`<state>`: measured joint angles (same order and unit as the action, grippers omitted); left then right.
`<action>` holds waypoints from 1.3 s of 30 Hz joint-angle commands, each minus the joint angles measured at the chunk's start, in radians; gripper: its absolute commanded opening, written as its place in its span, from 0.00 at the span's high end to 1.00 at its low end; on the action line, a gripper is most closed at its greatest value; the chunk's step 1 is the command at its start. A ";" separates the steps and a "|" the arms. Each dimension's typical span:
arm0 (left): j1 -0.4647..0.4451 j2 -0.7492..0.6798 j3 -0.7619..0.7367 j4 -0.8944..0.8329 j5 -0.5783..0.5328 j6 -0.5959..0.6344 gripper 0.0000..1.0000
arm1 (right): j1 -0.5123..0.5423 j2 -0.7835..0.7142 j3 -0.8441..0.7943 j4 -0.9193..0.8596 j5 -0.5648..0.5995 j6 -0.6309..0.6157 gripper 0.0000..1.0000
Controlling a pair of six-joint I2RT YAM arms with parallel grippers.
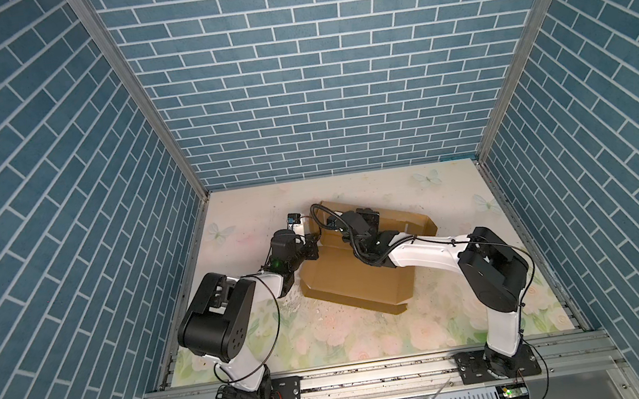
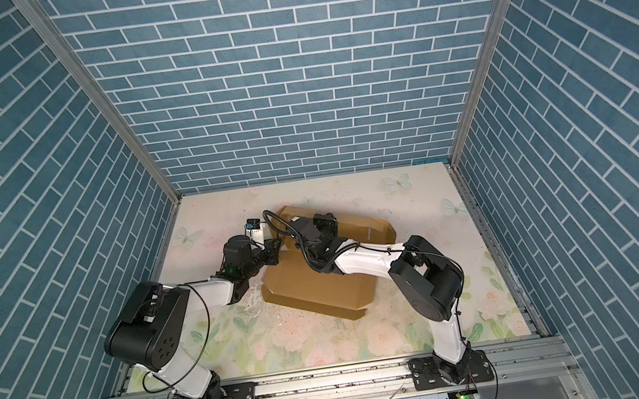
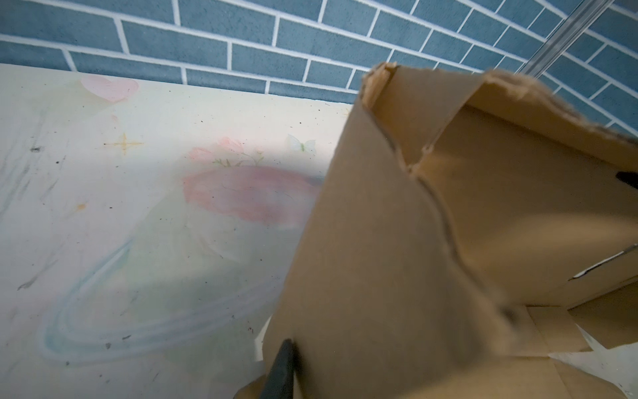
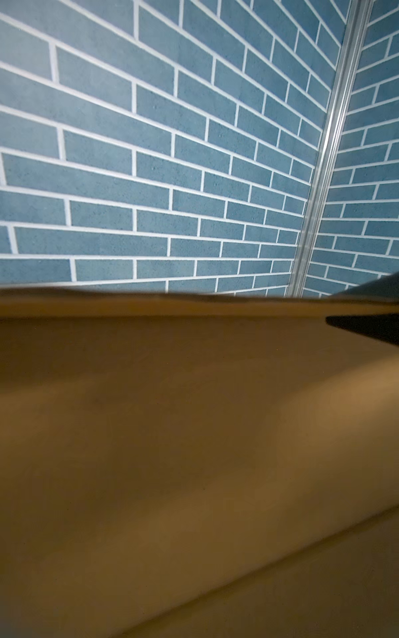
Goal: Fold the paper box
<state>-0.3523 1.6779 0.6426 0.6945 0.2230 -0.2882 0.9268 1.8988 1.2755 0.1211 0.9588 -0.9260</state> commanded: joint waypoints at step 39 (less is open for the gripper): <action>0.235 0.043 0.125 0.008 0.268 -0.085 0.51 | 0.024 -0.006 -0.031 0.006 -0.009 -0.018 1.00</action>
<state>-0.1211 1.6844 0.7368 0.6598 0.4240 -0.3386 0.9421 1.8988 1.2743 0.1318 0.9581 -0.9401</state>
